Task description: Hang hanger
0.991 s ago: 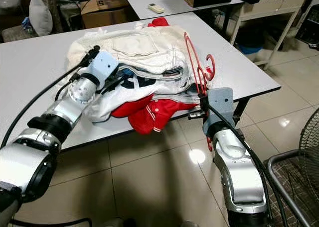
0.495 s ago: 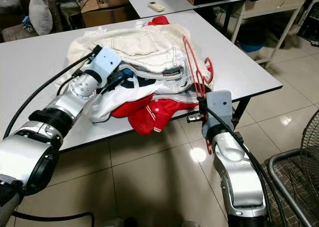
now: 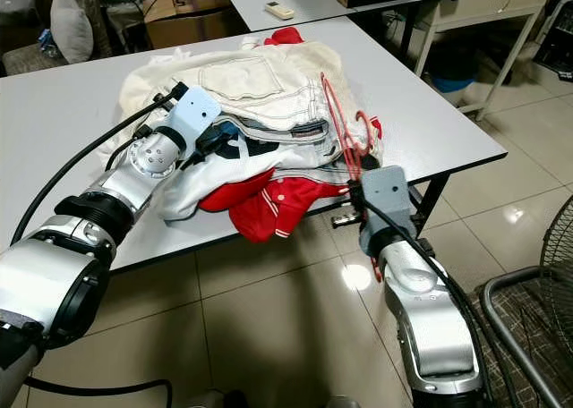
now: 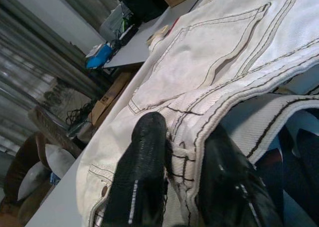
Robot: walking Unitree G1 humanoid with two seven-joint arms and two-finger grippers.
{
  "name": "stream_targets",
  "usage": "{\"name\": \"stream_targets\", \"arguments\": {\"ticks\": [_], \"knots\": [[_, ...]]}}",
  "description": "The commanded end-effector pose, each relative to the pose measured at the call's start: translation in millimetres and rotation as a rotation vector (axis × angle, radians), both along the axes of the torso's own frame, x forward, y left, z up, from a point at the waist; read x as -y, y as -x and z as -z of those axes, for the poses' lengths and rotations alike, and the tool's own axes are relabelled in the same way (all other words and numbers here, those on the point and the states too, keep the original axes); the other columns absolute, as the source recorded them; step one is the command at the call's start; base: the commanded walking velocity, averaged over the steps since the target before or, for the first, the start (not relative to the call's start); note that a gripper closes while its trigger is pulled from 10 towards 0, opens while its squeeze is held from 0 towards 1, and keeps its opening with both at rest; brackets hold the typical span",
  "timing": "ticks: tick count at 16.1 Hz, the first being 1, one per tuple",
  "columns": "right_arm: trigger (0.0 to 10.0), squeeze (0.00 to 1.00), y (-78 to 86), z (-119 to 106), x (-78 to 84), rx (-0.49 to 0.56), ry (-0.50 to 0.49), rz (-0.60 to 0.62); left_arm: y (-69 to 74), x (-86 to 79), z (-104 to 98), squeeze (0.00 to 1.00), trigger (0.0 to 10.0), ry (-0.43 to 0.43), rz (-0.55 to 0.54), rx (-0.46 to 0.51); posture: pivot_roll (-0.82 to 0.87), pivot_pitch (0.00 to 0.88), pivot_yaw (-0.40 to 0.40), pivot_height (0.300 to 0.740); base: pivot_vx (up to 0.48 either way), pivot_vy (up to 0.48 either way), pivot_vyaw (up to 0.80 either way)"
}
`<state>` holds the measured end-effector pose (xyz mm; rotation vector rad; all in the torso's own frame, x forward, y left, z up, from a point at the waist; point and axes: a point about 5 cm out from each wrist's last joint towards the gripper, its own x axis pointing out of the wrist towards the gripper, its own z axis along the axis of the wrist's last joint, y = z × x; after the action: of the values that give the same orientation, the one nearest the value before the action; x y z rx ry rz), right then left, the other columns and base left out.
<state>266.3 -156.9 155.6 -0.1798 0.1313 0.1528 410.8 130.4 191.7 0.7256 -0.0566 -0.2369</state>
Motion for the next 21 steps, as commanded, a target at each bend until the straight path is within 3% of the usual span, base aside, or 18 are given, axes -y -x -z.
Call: {"name": "stream_targets", "arguments": {"ticks": [1, 3, 8, 10, 11, 12, 15, 16, 18, 19, 21], "knots": [[10.0, 0.0, 2.2, -3.5, -5.1, 0.017, -0.027, -0.022, -1.1, -5.1, -1.2, 0.0, 0.0, 0.01, -0.016, -0.015, -0.2, 0.069, 0.108, 0.74, 0.0, 0.0, 0.0], [10.0, 0.0, 1.8, -6.5, -5.1, 0.038, -0.05, -0.014, -0.4, -7.4, 2.7, 0.0, 0.0, 0.037, -0.015, -0.049, -0.2, 0.072, 0.108, 0.74, 0.0, 0.0, 0.0], [10.0, 0.0, 0.0, -11.3, -1.0, 0.081, -0.074, 0.034, -4.4, -7.1, -15.5, 0.0, 0.0, 0.336, 0.018, -0.077, -0.19, 0.071, 0.112, 0.74, 0.0, 0.0, 0.0], [10.0, 0.0, -5.2, -15.0, 4.5, 0.111, -0.025, 0.089, -9.8, -9.1, -54.6, 0.0, 0.0, 0.517, 0.072, 0.001, -0.18, 0.069, 0.113, 0.74, 0.0, 0.0, 0.0], [10.0, 0.0, -5.7, -15.8, 4.2, 0.121, -0.02, 0.086, -10.8, -11.0, -65.8, 0.0, 0.0, 0.555, 0.077, 0.029, -0.18, 0.066, 0.108, 0.74, 0.0, 0.0, 0.0], [10.0, 0.0, -5.7, -20.4, 0.5, 0.144, -0.065, 0.047, -11.1, -18.9, -113.9, 0.0, 0.0, 0.656, 0.121, 0.16, -0.17, 0.064, 0.103, 0.74, 0.0, 0.0, 0.0], [10.0, 0.0, -4.7, -33.7, -6.8, 0.203, -0.194, -0.012, -0.6, -37.2, -181.4, 0.0, 0.0, 0.725, 0.194, 0.332, -0.16, 0.061, 0.103, 0.74, 0.0, 0.0, 0.0], [10.0, 0.0, -5.1, -35.0, -9.3, 0.214, -0.215, -0.022, 4.2, -43.1, -191.2, 0.0, 0.0, 0.726, 0.226, 0.347, -0.15, 0.058, 0.109, 0.74, 0.0, 0.0, 0.0], [10.0, 0.0, -4.3, -33.3, -10.5, 0.216, -0.219, -0.018, 3.8, -43.7, -165.4, 0.0, 0.0, 0.651, 0.215, 0.297, -0.14, 0.055, 0.119, 0.74, 0.0, 0.0, 0.0], [10.0, 0.0, -3.3, -31.2, -11.0, 0.213, -0.224, -0.015, 2.8, -47.2, -126.3, 0.0, 0.0, 0.685, 0.163, 0.212, -0.14, 0.054, 0.127, 0.74, 0.0, 0.0, 0.0], [10.0, 0.0, -2.1, -29.0, -10.3, 0.208, -0.222, -0.008, 8.0, -52.9, -81.1, 0.0, 0.0, 0.703, 0.079, 0.138, -0.14, 0.052, 0.131, 0.74, 0.0, 0.0, 0.0]]}}
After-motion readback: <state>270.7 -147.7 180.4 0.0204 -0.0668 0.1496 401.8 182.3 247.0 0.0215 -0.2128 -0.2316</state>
